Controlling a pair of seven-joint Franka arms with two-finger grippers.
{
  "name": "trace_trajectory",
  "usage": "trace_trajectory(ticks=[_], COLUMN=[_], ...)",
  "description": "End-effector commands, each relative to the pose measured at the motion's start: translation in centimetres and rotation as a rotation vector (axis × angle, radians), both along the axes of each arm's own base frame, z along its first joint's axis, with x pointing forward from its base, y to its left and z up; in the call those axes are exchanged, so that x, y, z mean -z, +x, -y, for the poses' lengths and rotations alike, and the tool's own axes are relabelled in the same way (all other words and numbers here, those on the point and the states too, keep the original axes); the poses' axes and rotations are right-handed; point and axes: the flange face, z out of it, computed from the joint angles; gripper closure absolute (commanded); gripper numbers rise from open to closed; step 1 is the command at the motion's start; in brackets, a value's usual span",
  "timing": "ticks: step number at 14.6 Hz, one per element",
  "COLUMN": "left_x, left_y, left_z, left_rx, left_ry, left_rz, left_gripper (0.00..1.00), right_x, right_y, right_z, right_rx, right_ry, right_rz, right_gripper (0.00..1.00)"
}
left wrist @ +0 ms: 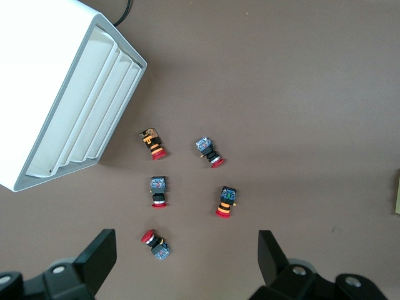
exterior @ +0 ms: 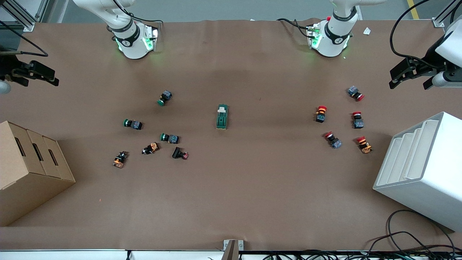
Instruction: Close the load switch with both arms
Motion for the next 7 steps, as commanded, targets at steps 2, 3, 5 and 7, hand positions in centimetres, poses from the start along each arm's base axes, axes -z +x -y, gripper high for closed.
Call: trace_trajectory(ticks=[2,3,5,7], left_x=[-0.6,-0.6,-0.6,0.4], left_y=[0.2,0.3,0.9,0.7], left_z=[0.3,0.7,2.3,6.8], left_rx=[0.011,0.019,0.041,0.085], left_ry=[-0.014,-0.011,0.010,0.011], left_rz=[0.001,0.002,0.007,-0.007], left_gripper=[0.00,0.00,0.00,0.00], right_x=[-0.5,-0.6,-0.5,-0.7], right_y=[-0.7,-0.7,-0.7,-0.7], right_z=[-0.1,-0.2,-0.4,-0.4], right_rx=[0.000,-0.003,-0.006,-0.006], right_ry=[0.011,0.010,0.010,0.010], right_rz=[0.015,0.016,0.013,0.015], right_gripper=[0.00,0.00,0.00,0.00])
